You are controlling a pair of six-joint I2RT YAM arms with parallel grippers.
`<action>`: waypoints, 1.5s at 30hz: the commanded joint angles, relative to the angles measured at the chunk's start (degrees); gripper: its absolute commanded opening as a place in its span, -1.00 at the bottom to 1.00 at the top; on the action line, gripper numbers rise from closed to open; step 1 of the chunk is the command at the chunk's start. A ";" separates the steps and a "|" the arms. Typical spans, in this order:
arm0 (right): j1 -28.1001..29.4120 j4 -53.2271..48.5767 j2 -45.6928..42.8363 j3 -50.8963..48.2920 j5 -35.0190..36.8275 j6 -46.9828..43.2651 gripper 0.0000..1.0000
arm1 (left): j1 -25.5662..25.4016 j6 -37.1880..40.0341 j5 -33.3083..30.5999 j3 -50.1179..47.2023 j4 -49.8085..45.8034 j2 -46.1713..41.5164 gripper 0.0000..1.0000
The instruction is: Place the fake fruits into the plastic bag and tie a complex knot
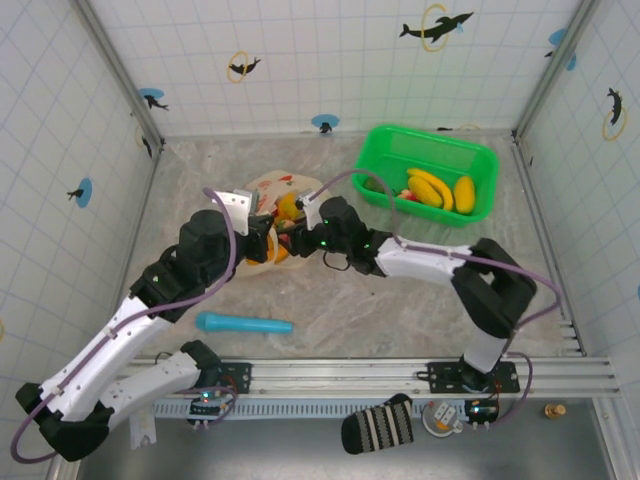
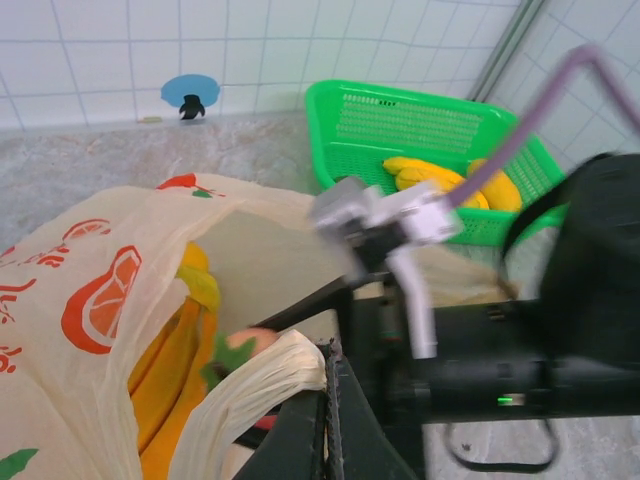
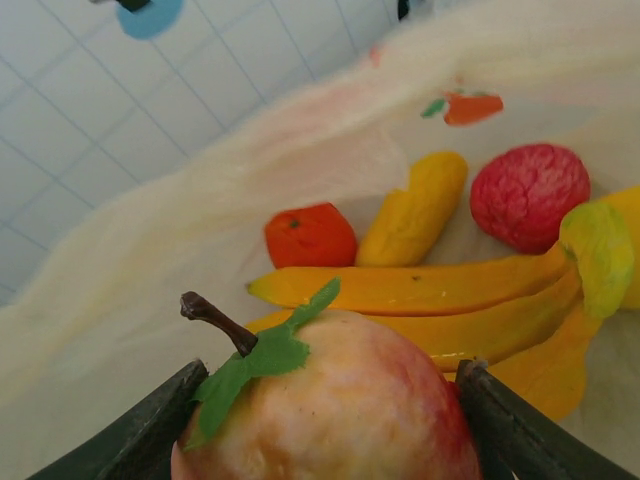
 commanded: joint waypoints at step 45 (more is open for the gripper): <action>-22.75 -13.04 -26.80 -1.77 2.78 -3.52 0.39 | -0.32 -0.14 -2.18 -1.58 1.69 -0.31 -1.00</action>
